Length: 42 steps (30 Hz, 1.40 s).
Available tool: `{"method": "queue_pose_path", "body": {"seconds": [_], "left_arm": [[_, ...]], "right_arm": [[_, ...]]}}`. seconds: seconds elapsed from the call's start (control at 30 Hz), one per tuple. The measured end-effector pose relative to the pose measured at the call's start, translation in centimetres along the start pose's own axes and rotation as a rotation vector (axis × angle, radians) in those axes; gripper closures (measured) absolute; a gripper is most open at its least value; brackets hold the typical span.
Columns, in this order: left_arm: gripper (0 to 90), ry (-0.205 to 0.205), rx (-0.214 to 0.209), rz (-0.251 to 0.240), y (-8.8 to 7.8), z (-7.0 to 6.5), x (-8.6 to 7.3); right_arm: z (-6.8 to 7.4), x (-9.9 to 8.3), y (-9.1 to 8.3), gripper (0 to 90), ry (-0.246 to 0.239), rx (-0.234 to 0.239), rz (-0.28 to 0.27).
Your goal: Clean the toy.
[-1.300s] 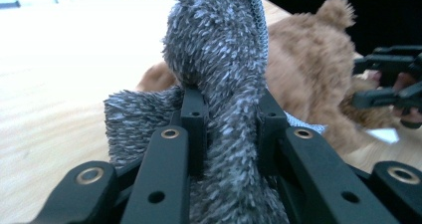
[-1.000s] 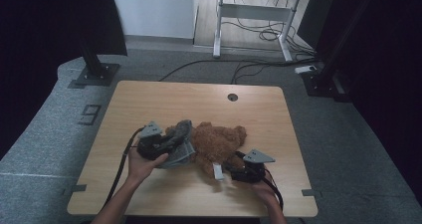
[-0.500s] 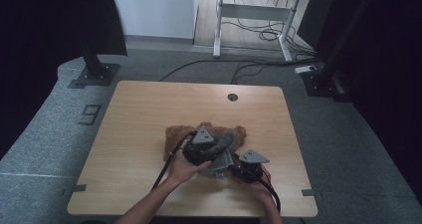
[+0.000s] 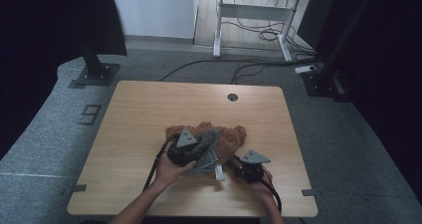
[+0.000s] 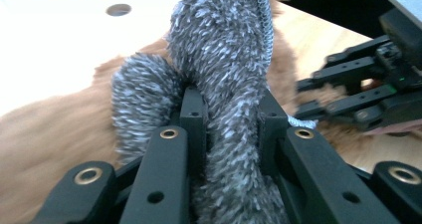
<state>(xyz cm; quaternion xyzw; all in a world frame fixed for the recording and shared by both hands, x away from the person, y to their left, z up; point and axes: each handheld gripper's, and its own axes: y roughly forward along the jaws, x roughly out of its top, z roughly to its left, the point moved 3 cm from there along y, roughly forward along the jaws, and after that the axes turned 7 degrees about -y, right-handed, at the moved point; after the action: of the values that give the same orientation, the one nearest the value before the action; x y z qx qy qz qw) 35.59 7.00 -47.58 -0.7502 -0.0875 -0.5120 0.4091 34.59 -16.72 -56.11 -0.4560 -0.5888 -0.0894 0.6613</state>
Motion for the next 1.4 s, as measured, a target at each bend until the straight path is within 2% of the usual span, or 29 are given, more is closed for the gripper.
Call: {"method": "queue_pose_path", "body": {"seconds": [0.13,0.17,0.23,0.33,0.37,0.57,0.7,0.77,0.83,0.93,1.03,1.1,1.17,1.2,1.33,1.4], "left_arm": [[72.1,-0.043,0.027,-0.045,-3.0,2.5,-0.6],[72.1,-0.047,0.031,-0.050,-3.3,2.8,-0.6],[72.0,-0.058,0.061,-0.065,-4.7,3.7,-0.8],[72.0,-0.073,0.106,-0.065,-5.9,5.2,-1.2],[71.9,-0.090,0.117,-0.059,-6.2,5.9,-1.5],[71.9,-0.152,0.168,0.025,-6.0,9.2,-4.2],[72.1,-0.184,0.168,0.079,-5.0,10.3,-6.2],[72.0,-0.186,0.172,0.092,-4.8,10.5,-6.5],[71.9,-0.177,0.174,0.072,-5.3,10.1,-6.0],[72.0,-0.148,0.158,0.031,-6.4,8.9,-4.5],[71.9,-0.114,0.114,-0.009,-7.1,7.2,-2.9],[72.0,-0.085,0.076,-0.028,-7.1,5.5,-1.6],[72.0,-0.068,0.018,-0.033,-6.7,3.9,-0.9],[72.0,-0.046,-0.007,-0.022,-6.1,2.8,-0.6],[72.0,-0.001,-0.071,0.017,-3.6,-0.4,-0.2],[72.0,0.030,-0.090,0.037,-2.0,-1.9,-0.3]], "right_arm": [[0.0,0.0,0.0,71.2,0.002,0.008,-0.004],[0.0,0.0,0.0,71.1,0.003,0.008,-0.005],[0.0,0.0,0.0,71.1,0.004,0.009,-0.006],[-0.1,-0.1,0.0,71.1,0.003,0.011,-0.007],[-0.1,-0.1,0.0,71.1,0.003,0.012,-0.007],[-0.2,-0.1,0.0,71.1,0.005,0.016,-0.009],[-0.2,-0.1,0.0,71.0,0.005,0.021,-0.011],[-0.2,-0.1,0.0,71.0,0.006,0.022,-0.011],[-0.2,-0.1,0.0,71.0,0.005,0.022,-0.011],[-0.3,-0.1,0.0,71.0,0.008,0.025,-0.011],[-0.3,-0.1,0.0,71.0,0.010,0.025,-0.012],[-0.3,-0.1,0.0,71.0,0.011,0.025,-0.012],[-0.3,-0.1,0.0,70.9,0.010,0.025,-0.012],[-0.3,-0.1,0.0,70.9,0.011,0.025,-0.012],[-0.3,-0.2,0.0,70.9,0.014,0.026,-0.014],[-0.3,-0.2,0.0,70.9,0.014,0.025,-0.014]]}}
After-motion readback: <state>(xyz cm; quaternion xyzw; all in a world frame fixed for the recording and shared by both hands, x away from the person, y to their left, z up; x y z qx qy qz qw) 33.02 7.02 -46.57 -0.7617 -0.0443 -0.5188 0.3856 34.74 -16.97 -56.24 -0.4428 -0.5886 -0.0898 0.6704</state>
